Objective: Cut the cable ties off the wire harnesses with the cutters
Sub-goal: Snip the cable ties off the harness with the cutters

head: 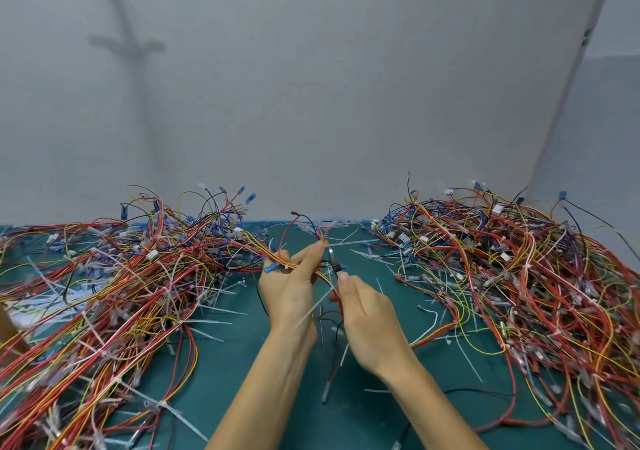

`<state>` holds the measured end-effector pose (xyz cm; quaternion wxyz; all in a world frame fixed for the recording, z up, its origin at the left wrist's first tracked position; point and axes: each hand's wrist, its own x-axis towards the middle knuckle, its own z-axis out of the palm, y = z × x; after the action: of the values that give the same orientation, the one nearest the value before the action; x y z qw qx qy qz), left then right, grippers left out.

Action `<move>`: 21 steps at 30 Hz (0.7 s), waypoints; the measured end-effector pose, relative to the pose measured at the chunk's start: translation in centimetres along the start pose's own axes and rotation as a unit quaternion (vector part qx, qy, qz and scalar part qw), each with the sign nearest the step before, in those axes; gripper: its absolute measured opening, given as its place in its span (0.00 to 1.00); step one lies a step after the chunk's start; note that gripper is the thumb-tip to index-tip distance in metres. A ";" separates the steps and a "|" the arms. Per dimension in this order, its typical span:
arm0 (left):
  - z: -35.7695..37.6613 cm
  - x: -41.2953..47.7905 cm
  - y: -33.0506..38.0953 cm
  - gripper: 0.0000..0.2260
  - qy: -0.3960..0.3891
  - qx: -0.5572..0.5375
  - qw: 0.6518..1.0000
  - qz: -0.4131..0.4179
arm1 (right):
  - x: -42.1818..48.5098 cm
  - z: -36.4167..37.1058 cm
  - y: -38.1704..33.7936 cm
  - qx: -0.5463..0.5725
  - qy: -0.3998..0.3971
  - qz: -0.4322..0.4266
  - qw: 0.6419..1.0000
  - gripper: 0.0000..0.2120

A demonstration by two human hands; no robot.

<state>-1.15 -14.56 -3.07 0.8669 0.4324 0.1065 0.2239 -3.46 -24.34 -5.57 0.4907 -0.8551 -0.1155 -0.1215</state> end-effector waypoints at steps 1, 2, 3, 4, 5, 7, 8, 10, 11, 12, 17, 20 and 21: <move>0.1 -0.1 -0.2 0.14 -0.009 -0.001 1.000 -0.001 | -0.1 -0.1 -0.1 0.000 0.007 -0.002 1.000 0.20; 0.2 -0.3 -0.2 0.12 -0.018 -0.001 1.000 -0.002 | -0.1 -0.1 -0.2 0.000 0.014 -0.006 1.000 0.20; 0.3 -0.5 -0.3 0.14 -0.023 -0.003 1.000 0.000 | -0.1 -0.1 -0.2 -0.002 0.020 -0.010 1.000 0.20; 0.3 -0.5 -0.4 0.19 -0.022 -0.004 1.000 0.002 | -0.1 -0.1 -0.3 -0.003 0.024 -0.013 1.000 0.20; 0.3 -0.5 -0.5 0.20 -0.020 -0.007 1.000 0.001 | -0.1 0.0 -0.4 -0.003 0.026 -0.014 1.000 0.20; 0.3 -0.5 -0.6 0.14 -0.015 -0.019 1.000 -0.011 | -0.1 0.0 -0.5 0.000 0.029 -0.010 1.000 0.20; 0.3 -0.5 -0.6 0.13 -0.011 -0.023 1.000 -0.015 | -0.1 0.0 -0.5 0.000 0.029 -0.006 1.000 0.20; 0.2 -0.4 -0.6 0.16 -0.012 -0.030 0.999 -0.020 | -0.2 0.0 -0.6 -0.005 0.029 0.001 1.000 0.21; 0.2 -0.3 -0.7 0.17 -0.012 -0.033 0.999 -0.019 | -0.2 0.0 -0.6 -0.007 0.030 0.002 1.000 0.21; 0.2 -0.3 -0.8 0.18 -0.012 -0.035 0.999 -0.019 | -0.2 0.0 -0.7 -0.009 0.029 0.003 1.000 0.21; 0.0 0.1 -1.1 0.17 -0.010 -0.046 0.999 -0.024 | -0.2 0.0 -0.9 -0.023 0.011 0.009 1.000 0.21; -0.1 0.3 -1.3 0.18 -0.011 -0.046 0.999 -0.018 | -0.2 0.0 -0.9 -0.028 0.010 0.012 0.999 0.21; -0.1 0.3 -1.4 0.18 -0.013 -0.044 0.999 -0.016 | -0.2 -0.1 -0.9 -0.028 0.012 0.013 0.999 0.21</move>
<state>-0.48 -15.09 -4.21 0.8899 0.3948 0.0923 0.2089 -3.99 -23.94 -4.86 0.4693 -0.8684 -0.0951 -0.1290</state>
